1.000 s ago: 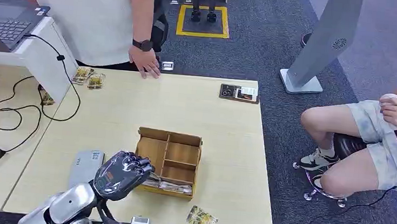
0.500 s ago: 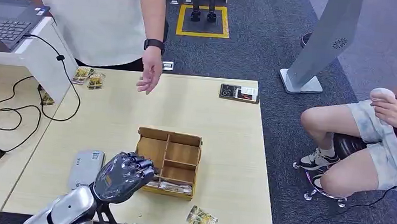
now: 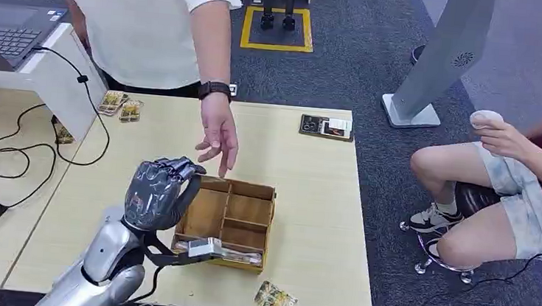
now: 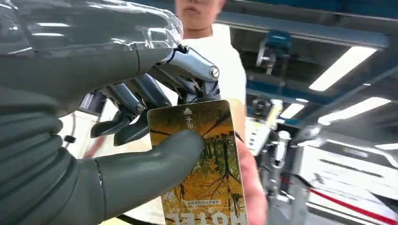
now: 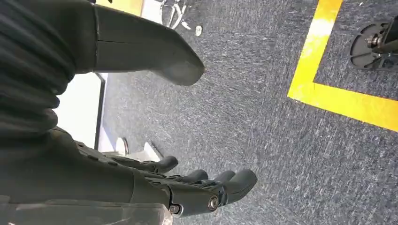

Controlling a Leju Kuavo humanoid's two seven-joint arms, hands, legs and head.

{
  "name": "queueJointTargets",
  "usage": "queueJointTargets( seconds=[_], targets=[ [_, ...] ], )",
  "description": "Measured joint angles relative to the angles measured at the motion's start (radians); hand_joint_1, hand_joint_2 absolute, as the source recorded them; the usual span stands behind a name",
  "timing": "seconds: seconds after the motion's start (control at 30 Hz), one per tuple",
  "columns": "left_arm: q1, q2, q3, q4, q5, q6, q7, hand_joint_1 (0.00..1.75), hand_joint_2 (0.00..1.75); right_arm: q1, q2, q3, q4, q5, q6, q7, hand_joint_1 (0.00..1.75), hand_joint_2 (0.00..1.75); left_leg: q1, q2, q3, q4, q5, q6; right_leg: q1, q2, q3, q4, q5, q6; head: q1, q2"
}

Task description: Pass the card to the sensor for recognition and then transmit it.

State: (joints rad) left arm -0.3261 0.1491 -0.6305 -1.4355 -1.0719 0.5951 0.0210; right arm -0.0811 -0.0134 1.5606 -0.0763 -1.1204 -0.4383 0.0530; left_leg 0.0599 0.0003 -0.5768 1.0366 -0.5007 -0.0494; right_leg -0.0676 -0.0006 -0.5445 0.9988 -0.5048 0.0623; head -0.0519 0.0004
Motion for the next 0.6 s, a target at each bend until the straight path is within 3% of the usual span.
queueJointTargets(
  seconds=[0.4,0.6],
  targets=[
    [-0.014,-0.036,0.037,0.032,-0.002,0.000,0.004,1.75,1.75,0.000,0.000,0.000,0.000,0.000,0.000,0.001,0.00,1.75,0.000,0.000,-0.001,0.000,0.000,0.000,0.000,0.000,-0.001,0.000,0.000,0.000,0.000,0.000],
    [-0.046,-0.061,0.061,0.069,-0.010,-0.008,0.066,1.75,1.75,-0.001,0.000,0.000,-0.003,0.010,-0.003,0.005,0.00,1.75,0.000,0.000,0.000,0.000,0.000,0.000,0.000,0.000,0.000,0.000,0.000,0.000,0.000,0.000]
  ],
)
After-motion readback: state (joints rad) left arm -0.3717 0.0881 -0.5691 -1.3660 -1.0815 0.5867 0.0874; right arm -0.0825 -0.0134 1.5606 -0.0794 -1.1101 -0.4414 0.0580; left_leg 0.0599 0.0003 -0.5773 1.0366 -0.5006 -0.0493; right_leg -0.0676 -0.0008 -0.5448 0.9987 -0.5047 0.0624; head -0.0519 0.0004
